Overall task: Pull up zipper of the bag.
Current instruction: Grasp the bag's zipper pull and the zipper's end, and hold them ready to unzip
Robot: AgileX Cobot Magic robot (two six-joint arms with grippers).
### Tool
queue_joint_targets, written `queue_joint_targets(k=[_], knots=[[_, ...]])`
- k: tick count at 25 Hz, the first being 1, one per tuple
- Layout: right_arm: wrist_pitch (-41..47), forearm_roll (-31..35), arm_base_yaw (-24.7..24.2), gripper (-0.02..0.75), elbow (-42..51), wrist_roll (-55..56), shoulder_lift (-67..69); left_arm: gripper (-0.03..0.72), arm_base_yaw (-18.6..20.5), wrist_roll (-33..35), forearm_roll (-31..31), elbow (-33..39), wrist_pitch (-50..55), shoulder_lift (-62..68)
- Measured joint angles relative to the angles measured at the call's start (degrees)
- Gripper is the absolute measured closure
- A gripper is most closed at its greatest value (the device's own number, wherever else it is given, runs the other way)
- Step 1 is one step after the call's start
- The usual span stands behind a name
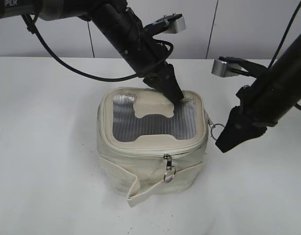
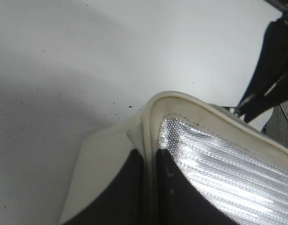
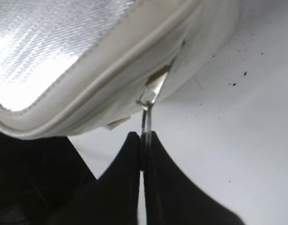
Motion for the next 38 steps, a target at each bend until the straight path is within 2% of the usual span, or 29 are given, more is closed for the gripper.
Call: queue_joint_targets(k=[6, 9, 13, 19, 22, 27, 33, 38], knots=[[-1.37, -0.94, 3.79, 0.733, 8.10, 2.28, -6.32, 0.645, 0.00, -1.12, -0.06, -0.05, 0.36, 0.00], [-1.65, -1.19, 7.61, 0.733, 10.98, 4.54, -9.22, 0.646, -0.11, -1.69, -0.06, -0.07, 0.53, 0.00], [-4.51, -0.78, 15.85, 0.733, 12.70, 7.26, -11.06, 0.646, -0.11, -2.46, -0.13, -0.07, 0.60, 0.00], [-15.73, 2.56, 29.17, 0.733, 11.99, 8.32, -11.10, 0.646, -0.11, -3.12, -0.29, -0.07, 2.01, 0.00], [-17.72, 3.55, 32.89, 0.733, 10.26, 8.57, -10.29, 0.646, -0.47, -2.98, -0.40, -0.07, 3.57, 0.00], [-18.21, 5.23, 33.95, 0.733, 8.38, 9.99, -7.66, 0.646, -0.64, -3.06, -0.16, -0.07, 3.63, 0.00], [-21.68, 5.09, 34.49, 0.733, 7.64, 13.58, -7.30, 0.646, -0.64, -7.14, 0.05, -0.07, 3.36, 0.00], [-21.92, 5.74, 34.76, 0.733, 4.74, 13.70, -4.43, 0.646, -0.59, -7.97, -0.18, -0.07, 2.99, 0.00]])
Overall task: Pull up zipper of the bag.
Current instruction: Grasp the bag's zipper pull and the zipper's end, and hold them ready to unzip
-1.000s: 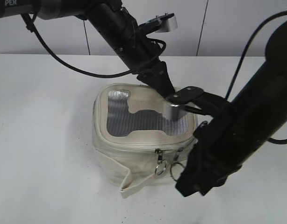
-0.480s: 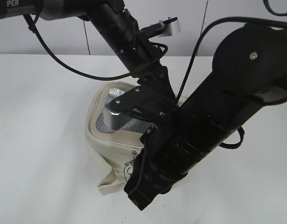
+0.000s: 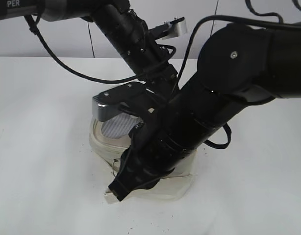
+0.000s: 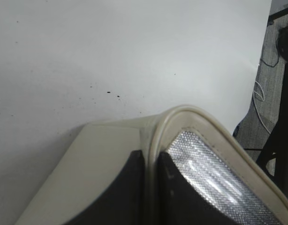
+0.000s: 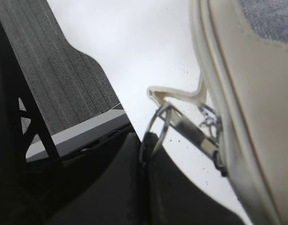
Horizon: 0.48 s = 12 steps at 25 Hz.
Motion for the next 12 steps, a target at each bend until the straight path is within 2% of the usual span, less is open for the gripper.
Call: queue_joint_targets(k=[5, 8, 10, 12], knots=[[0.34, 0.14, 0.12, 0.733, -1.66, 0.13, 1.72, 0.646, 0.06, -0.15, -0.20, 0.00, 0.00, 0.00], [1.18, -2.32, 0.19, 0.720, -1.78, 3.42, 1.26, 0.646, 0.11, -0.21, -0.20, 0.00, -0.37, 0.00], [2.14, -5.10, 0.41, 0.666, -1.90, 7.77, 0.78, 0.647, 0.11, -0.60, -0.24, 0.00, -1.26, 0.00], [3.24, -8.87, 0.71, 0.542, -2.03, 12.83, -0.12, 0.649, 0.11, -1.24, -0.26, 0.00, -2.06, 0.00]])
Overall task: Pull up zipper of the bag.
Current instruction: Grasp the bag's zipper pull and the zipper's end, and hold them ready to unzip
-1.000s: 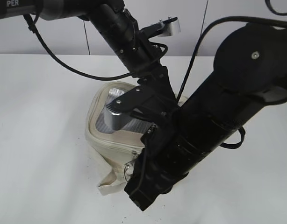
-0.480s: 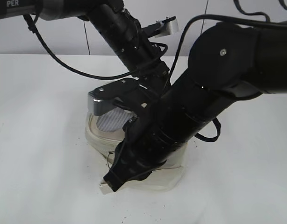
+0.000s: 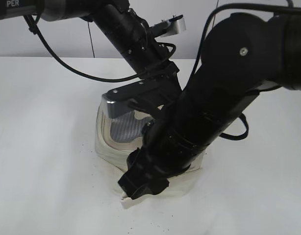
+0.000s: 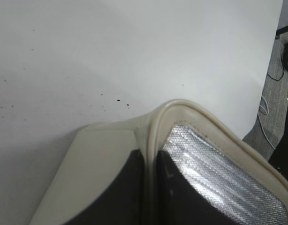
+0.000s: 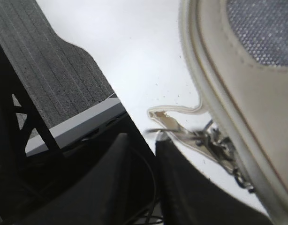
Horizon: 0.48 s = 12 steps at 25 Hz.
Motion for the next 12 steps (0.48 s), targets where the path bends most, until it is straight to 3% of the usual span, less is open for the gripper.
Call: queue_joint_targets(k=[4, 6, 12], knots=[[2.68, -8.48, 0.00, 0.234, 0.00, 9.94, -2.77, 0.600, 0.06, -0.44, 0.78, 0.00, -0.05, -0.23], [4.34, -11.36, 0.00, 0.149, 0.00, 12.86, -4.81, 0.540, 0.06, -0.44, 1.72, 0.00, -0.42, -1.10], [6.18, -20.52, -0.51, 0.114, 0.00, 21.84, -13.13, 0.387, 0.46, -2.49, 6.58, 0.00, -2.29, -6.51]])
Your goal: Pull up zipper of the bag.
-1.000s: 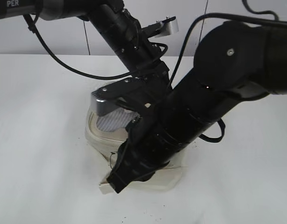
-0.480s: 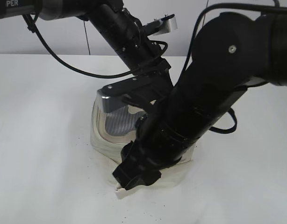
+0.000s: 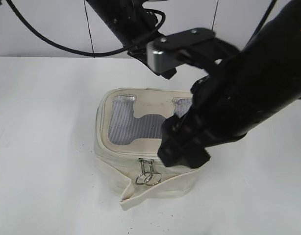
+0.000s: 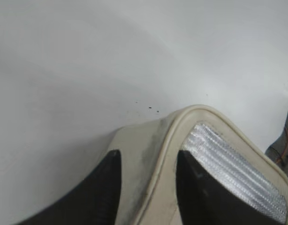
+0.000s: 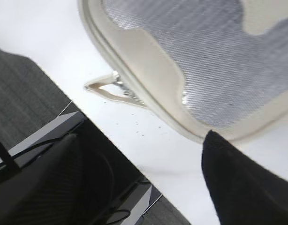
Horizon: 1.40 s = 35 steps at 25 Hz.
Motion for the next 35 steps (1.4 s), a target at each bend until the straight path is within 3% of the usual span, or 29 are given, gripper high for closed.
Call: queue_joint_targets(k=[4, 12, 19, 25, 35], knots=[[2.60, -6.59, -3.69, 0.122, -0.05, 5.27, -4.13, 0.371, 0.46, -5.93, 8.50, 0.00, 0.19, -3.89], [10.79, -14.85, -16.76, 0.153, -0.05, 6.69, -11.11, 0.370, 0.95, -19.09, 27.87, 0.00, 0.69, -12.71], [19.89, -20.91, -22.86, 0.161, -0.05, 6.72, -20.09, 0.370, 1.25, -26.28, 33.40, 3.84, 0.66, -25.80], [22.59, -19.44, -22.92, 0.162, 2.67, 6.61, -32.29, 0.371, 1.25, -28.86, 33.71, 18.24, 0.73, -40.93], [23.05, -11.75, -22.92, 0.163, 21.77, 0.57, -59.14, 0.371, 1.25, -29.89, 29.53, 52.40, 0.75, -75.96]])
